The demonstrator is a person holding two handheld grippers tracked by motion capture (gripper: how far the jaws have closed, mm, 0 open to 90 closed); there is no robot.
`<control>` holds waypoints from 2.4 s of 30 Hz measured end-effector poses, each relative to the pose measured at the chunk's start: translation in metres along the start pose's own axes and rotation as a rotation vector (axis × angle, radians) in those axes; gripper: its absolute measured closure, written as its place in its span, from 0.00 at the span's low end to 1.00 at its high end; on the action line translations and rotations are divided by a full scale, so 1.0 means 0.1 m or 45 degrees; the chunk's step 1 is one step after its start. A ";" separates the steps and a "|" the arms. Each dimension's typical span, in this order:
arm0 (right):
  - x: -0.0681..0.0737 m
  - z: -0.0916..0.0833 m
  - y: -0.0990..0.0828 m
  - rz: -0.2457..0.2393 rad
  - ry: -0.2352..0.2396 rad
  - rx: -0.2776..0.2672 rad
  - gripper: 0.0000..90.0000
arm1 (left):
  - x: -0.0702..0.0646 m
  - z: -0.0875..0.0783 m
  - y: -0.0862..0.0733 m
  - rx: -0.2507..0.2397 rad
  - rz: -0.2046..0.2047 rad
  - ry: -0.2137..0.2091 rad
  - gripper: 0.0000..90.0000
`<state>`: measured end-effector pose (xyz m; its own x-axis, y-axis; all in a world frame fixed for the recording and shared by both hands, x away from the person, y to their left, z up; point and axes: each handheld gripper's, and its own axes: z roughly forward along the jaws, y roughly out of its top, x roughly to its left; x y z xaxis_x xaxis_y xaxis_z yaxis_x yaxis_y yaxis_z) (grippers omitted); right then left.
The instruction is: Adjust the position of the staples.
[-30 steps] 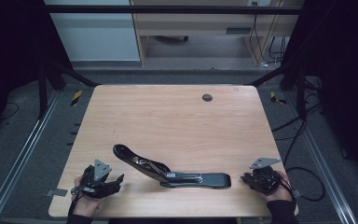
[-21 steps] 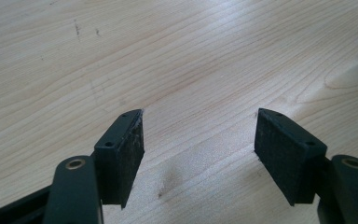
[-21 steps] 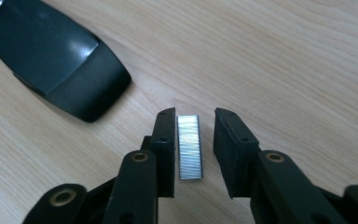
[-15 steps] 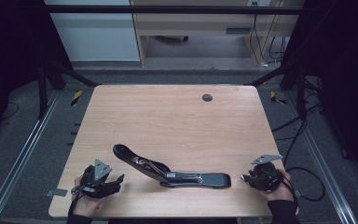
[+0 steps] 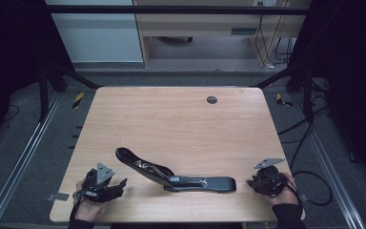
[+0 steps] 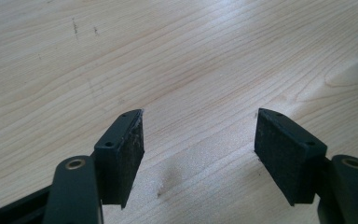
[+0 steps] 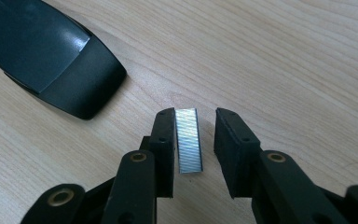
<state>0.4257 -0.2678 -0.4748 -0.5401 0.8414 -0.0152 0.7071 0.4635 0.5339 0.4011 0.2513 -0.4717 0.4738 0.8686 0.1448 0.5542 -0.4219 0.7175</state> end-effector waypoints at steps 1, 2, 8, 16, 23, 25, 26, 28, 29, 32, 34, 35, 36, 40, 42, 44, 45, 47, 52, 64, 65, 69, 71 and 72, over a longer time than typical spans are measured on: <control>0.00 0.00 0.00 -0.002 0.005 0.005 0.77 | 0.00 0.00 0.00 0.001 0.000 0.000 0.36; 0.00 0.01 0.00 -0.002 0.011 0.006 0.78 | 0.00 0.00 0.00 0.001 -0.001 0.000 0.36; -0.01 0.02 0.00 0.000 0.015 0.020 0.81 | 0.00 0.00 0.00 0.002 -0.001 -0.001 0.36; -0.01 0.03 0.00 -0.004 0.020 0.026 0.86 | 0.00 0.00 0.00 0.003 -0.002 -0.001 0.36; -0.01 -0.05 0.03 -0.013 0.051 -0.018 0.86 | 0.00 0.01 0.00 0.005 0.000 -0.001 0.36; 0.00 -0.05 0.04 -0.012 0.056 -0.030 0.86 | 0.00 0.01 0.00 0.005 0.001 -0.001 0.36; 0.00 -0.06 0.05 -0.024 0.051 -0.034 0.86 | 0.00 0.01 0.00 0.006 0.002 -0.002 0.36; 0.00 -0.07 0.06 -0.032 0.058 -0.054 0.86 | 0.00 0.01 0.00 0.006 0.003 -0.002 0.36; 0.00 -0.08 0.06 -0.043 0.058 -0.059 0.86 | 0.00 0.01 0.00 0.007 0.003 -0.002 0.36; 0.01 -0.09 0.09 -0.058 0.073 -0.084 0.86 | 0.00 0.01 0.00 0.008 0.003 -0.003 0.36; 0.02 -0.11 0.12 -0.074 0.073 -0.095 0.86 | 0.00 0.01 0.00 0.007 0.003 -0.004 0.36; 0.02 -0.12 0.13 -0.076 0.088 -0.096 0.86 | 0.00 0.01 0.00 0.008 0.004 -0.004 0.36; 0.02 -0.12 0.14 -0.083 0.088 -0.106 0.86 | 0.00 0.02 0.00 0.009 0.006 -0.004 0.36; 0.04 -0.15 0.18 -0.100 0.115 -0.135 0.86 | -0.01 0.02 0.00 0.010 0.007 -0.005 0.36; 0.05 -0.16 0.21 -0.127 0.123 -0.149 0.86 | -0.01 0.02 0.00 0.011 0.006 -0.005 0.36; 0.06 -0.18 0.24 -0.135 0.134 -0.155 0.86 | -0.01 0.02 0.00 0.012 0.008 -0.005 0.36; 0.07 -0.18 0.25 -0.146 0.136 -0.158 0.86 | -0.01 0.02 0.00 0.011 0.008 -0.006 0.36; 0.08 -0.18 0.27 -0.155 0.143 -0.165 0.86 | -0.01 0.02 0.00 0.011 0.008 -0.005 0.36; 0.08 -0.21 0.33 -0.176 0.158 -0.185 0.86 | -0.01 0.03 0.00 0.015 0.008 -0.006 0.36; 0.15 -0.30 0.51 -0.244 0.199 -0.240 0.86 | 0.00 0.03 0.00 0.014 0.004 -0.013 0.36; 0.16 -0.30 0.53 -0.251 0.200 -0.241 0.86 | 0.00 0.03 0.00 0.013 0.004 -0.014 0.36; 0.20 -0.31 0.58 -0.269 0.218 -0.249 0.86 | 0.00 0.03 0.00 0.012 0.001 -0.016 0.36; 0.21 -0.32 0.61 -0.277 0.226 -0.259 0.86 | 0.01 0.03 -0.01 0.009 -0.003 -0.017 0.36; 0.22 -0.32 0.63 -0.274 0.228 -0.262 0.86 | 0.01 0.03 -0.01 0.009 -0.005 -0.017 0.35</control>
<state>0.4435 -0.2292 -0.4148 -0.7511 0.6601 -0.0069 0.4715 0.5437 0.6943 0.4034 0.2518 -0.4742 0.4808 0.8667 0.1331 0.5606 -0.4206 0.7133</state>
